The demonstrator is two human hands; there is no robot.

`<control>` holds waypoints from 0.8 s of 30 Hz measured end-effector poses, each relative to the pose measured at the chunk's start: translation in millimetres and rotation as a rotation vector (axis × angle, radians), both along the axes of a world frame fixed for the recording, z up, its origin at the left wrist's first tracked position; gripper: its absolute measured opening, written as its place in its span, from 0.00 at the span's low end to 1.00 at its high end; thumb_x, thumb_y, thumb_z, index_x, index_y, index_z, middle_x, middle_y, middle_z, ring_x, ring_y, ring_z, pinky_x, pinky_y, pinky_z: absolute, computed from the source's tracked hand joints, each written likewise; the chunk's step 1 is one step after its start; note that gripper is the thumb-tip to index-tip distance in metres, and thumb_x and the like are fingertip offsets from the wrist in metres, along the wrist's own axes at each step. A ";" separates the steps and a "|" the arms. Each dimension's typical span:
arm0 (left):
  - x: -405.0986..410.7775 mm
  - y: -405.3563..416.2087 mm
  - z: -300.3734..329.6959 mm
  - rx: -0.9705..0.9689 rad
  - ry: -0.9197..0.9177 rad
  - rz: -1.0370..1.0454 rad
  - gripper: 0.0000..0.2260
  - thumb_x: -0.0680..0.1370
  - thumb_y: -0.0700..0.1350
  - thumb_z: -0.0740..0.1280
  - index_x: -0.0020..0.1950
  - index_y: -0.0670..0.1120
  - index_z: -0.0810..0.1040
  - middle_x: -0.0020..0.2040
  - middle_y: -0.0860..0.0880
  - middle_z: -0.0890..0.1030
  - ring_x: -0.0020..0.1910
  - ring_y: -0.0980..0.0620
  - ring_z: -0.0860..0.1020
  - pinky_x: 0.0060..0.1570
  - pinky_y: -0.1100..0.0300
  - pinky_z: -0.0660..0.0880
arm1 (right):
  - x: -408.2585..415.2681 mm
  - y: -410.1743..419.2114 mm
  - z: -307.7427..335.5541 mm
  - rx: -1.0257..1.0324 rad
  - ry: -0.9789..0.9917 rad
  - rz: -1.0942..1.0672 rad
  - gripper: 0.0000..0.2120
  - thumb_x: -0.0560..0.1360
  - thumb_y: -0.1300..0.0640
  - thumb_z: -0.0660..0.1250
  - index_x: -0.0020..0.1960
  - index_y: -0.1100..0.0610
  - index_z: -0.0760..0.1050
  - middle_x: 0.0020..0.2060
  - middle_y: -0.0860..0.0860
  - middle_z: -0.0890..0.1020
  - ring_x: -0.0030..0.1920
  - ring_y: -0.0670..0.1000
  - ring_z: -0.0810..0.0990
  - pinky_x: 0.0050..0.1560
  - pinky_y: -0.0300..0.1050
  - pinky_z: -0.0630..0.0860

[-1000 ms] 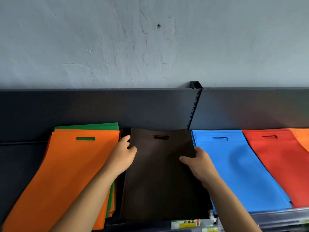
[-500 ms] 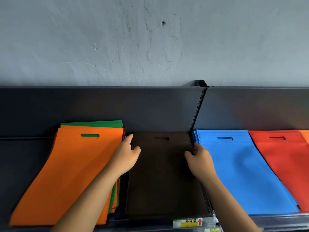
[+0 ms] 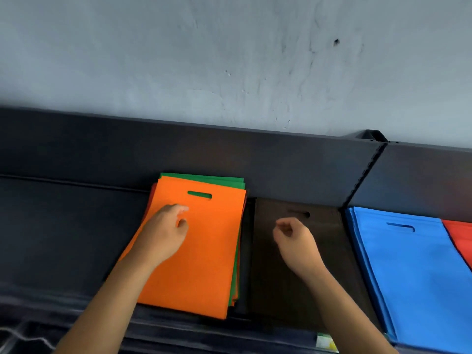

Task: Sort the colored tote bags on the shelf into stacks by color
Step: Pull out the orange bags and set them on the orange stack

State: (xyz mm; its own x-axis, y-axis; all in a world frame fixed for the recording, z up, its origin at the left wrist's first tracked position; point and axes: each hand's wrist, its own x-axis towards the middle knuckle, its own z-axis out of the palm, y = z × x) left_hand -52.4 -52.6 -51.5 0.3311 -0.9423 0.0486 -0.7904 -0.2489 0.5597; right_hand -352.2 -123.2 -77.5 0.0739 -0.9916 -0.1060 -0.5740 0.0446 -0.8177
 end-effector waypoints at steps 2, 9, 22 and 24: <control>23.9 16.7 -1.0 0.026 -0.004 0.031 0.17 0.83 0.45 0.63 0.72 0.49 0.76 0.69 0.50 0.78 0.66 0.50 0.78 0.62 0.53 0.76 | 27.3 5.4 -0.7 0.010 0.013 0.046 0.15 0.83 0.53 0.69 0.69 0.53 0.77 0.53 0.45 0.83 0.49 0.41 0.81 0.44 0.34 0.74; 82.4 53.5 -14.5 0.144 0.005 -0.039 0.22 0.85 0.48 0.61 0.81 0.51 0.67 0.81 0.57 0.63 0.78 0.55 0.65 0.73 0.59 0.65 | 93.3 30.7 -5.7 -0.029 0.302 0.008 0.28 0.81 0.36 0.65 0.73 0.54 0.73 0.63 0.49 0.80 0.56 0.52 0.82 0.50 0.50 0.82; 66.3 54.1 -21.6 0.186 0.002 -0.267 0.22 0.85 0.53 0.60 0.80 0.56 0.66 0.84 0.60 0.53 0.80 0.54 0.62 0.75 0.54 0.66 | 92.1 39.3 3.7 0.099 -0.029 -0.204 0.17 0.80 0.58 0.71 0.64 0.67 0.77 0.48 0.65 0.82 0.50 0.67 0.83 0.53 0.68 0.81; 67.7 52.8 -20.7 0.193 -0.015 -0.239 0.22 0.85 0.53 0.60 0.80 0.56 0.64 0.85 0.58 0.49 0.80 0.52 0.62 0.74 0.52 0.68 | 86.7 39.1 2.9 0.073 -0.104 -0.262 0.20 0.80 0.58 0.72 0.69 0.64 0.74 0.47 0.57 0.82 0.43 0.58 0.82 0.44 0.58 0.81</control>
State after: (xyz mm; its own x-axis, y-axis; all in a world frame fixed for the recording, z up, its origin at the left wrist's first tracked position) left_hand 15.3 0.2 -72.2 0.0994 -0.9858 -0.1353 -0.8470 -0.1552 0.5084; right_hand -265.4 -84.1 -74.5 -0.1700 -0.9683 -0.1829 -0.4486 0.2413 -0.8605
